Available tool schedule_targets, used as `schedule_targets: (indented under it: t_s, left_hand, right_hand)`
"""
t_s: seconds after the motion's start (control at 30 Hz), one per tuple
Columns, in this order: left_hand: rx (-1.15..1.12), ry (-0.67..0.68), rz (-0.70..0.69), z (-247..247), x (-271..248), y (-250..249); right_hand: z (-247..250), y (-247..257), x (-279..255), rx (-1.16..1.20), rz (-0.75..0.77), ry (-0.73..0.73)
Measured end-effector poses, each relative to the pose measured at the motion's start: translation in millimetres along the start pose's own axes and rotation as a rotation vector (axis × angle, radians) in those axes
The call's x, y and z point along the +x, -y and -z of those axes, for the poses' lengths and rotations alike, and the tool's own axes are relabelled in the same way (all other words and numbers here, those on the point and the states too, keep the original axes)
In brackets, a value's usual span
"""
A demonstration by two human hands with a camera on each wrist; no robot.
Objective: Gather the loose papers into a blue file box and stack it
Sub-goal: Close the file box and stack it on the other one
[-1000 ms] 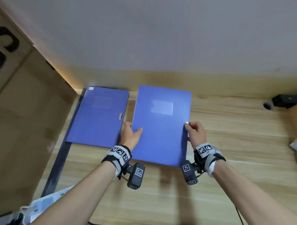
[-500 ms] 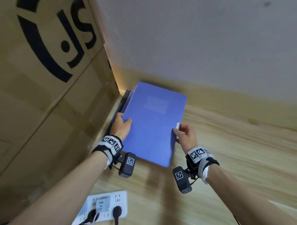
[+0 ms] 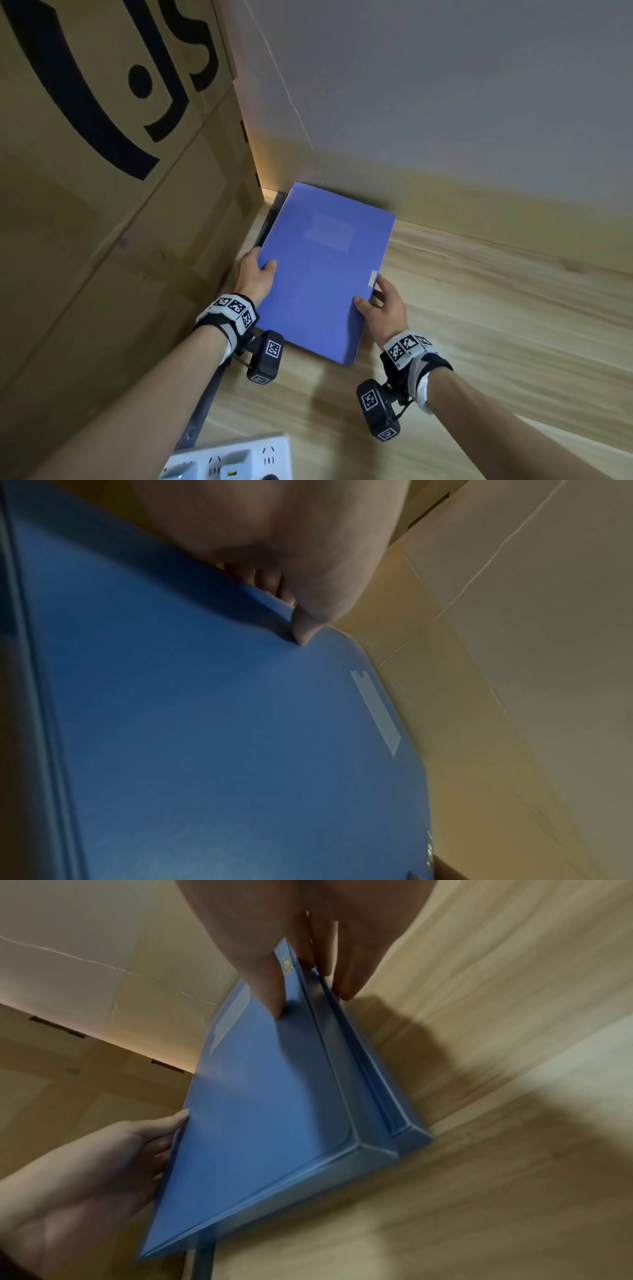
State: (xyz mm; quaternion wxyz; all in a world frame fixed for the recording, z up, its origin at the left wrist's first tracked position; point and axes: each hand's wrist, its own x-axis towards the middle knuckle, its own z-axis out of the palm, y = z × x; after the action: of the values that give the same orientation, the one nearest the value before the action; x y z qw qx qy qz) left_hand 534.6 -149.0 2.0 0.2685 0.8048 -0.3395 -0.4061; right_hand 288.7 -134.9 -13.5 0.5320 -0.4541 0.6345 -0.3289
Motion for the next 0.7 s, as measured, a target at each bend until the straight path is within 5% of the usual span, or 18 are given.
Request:
schedule_targets:
  t_s: [0.7]
  left_hand:
    - [0.074, -0.096, 0.015, -17, 0, 2]
  right_hand:
    - [4, -2, 10, 0.014, -0.059, 0.051]
